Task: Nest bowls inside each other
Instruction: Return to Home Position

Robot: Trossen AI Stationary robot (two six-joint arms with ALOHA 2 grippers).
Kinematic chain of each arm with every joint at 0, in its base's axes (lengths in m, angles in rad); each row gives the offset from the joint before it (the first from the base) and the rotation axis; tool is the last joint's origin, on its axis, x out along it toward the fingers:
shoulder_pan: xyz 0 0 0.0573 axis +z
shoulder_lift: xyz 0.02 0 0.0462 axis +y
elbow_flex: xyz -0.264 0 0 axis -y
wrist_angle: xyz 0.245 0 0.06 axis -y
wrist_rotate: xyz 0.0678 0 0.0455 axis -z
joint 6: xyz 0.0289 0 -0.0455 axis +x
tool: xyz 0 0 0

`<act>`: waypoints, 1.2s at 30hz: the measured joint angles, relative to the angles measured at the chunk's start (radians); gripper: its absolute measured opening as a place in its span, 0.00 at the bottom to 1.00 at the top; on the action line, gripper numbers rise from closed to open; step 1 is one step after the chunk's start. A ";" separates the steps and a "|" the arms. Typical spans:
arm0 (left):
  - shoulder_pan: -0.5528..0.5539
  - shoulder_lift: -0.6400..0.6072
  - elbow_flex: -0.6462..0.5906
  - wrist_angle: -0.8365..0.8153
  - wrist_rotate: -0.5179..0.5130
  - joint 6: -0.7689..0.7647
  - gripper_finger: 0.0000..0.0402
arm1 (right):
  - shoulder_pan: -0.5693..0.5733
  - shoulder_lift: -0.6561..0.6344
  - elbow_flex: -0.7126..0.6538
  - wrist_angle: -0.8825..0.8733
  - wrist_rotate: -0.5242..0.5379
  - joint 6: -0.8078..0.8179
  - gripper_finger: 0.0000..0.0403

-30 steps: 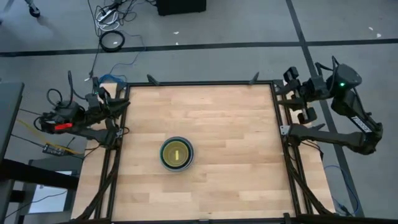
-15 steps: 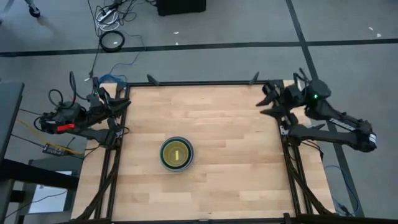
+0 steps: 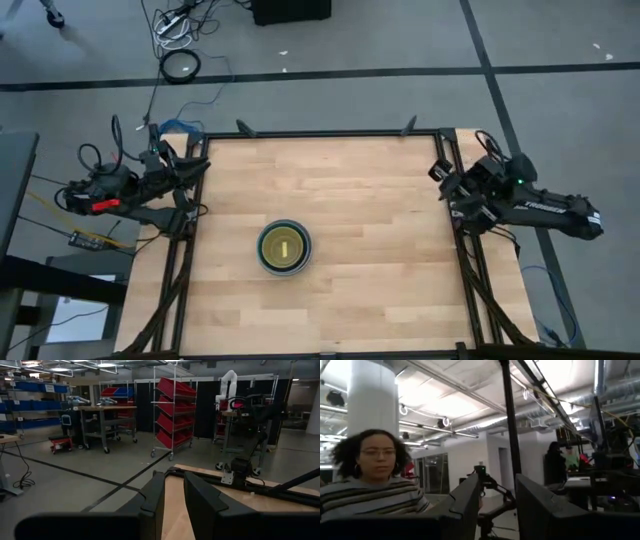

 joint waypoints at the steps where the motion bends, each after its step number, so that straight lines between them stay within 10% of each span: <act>1: 0.000 0.000 0.000 -0.001 0.000 0.000 0.20 | -0.003 -0.016 -0.001 -0.013 -0.011 0.000 0.29; 22: 0.000 -0.006 -0.242 0.125 -0.011 -0.075 0.20 | -0.027 -0.120 -0.008 -0.651 0.247 -0.369 0.29; 36: 0.000 -0.143 -0.420 0.240 -0.024 -0.072 0.20 | -0.025 -0.161 -0.265 -0.377 0.294 -0.306 0.29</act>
